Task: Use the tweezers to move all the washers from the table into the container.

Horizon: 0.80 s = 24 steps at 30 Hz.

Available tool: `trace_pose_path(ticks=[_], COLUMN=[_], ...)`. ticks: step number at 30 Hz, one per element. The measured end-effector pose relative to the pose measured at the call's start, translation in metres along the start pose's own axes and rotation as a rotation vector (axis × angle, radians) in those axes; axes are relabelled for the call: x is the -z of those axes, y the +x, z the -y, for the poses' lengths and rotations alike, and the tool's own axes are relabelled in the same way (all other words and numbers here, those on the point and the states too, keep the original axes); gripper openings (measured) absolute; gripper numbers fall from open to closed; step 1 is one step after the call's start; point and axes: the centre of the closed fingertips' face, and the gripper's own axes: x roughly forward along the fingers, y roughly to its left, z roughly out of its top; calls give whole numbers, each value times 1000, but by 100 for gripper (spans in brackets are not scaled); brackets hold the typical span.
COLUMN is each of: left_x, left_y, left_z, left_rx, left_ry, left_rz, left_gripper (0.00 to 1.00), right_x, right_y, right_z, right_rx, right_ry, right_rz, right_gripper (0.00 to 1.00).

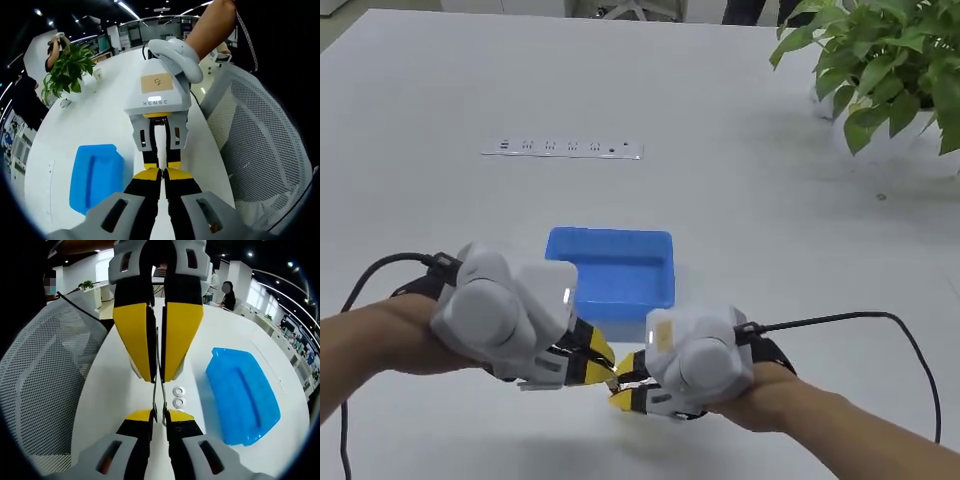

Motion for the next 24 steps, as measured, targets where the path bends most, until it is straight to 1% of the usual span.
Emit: trace_pose_path(ticks=[7,13,16,24], left_x=[3,2,2,1], left_y=[0,1,3,5], left_z=[-4,-10,-10,-13], left_rx=[-1,-4,5,11], left_ry=[1,-6,7,-9], left_rz=[-8,-7,-21,-12], left_gripper=[7,7,7,7], right_x=[0,0,1,2], right_y=[2,2,2,3], right_z=[3,6,7,7], right_rx=[1,8,11,10], right_ry=[0,15,13,27], right_rz=[3,12,8,17], right_gripper=[12,12,12,12])
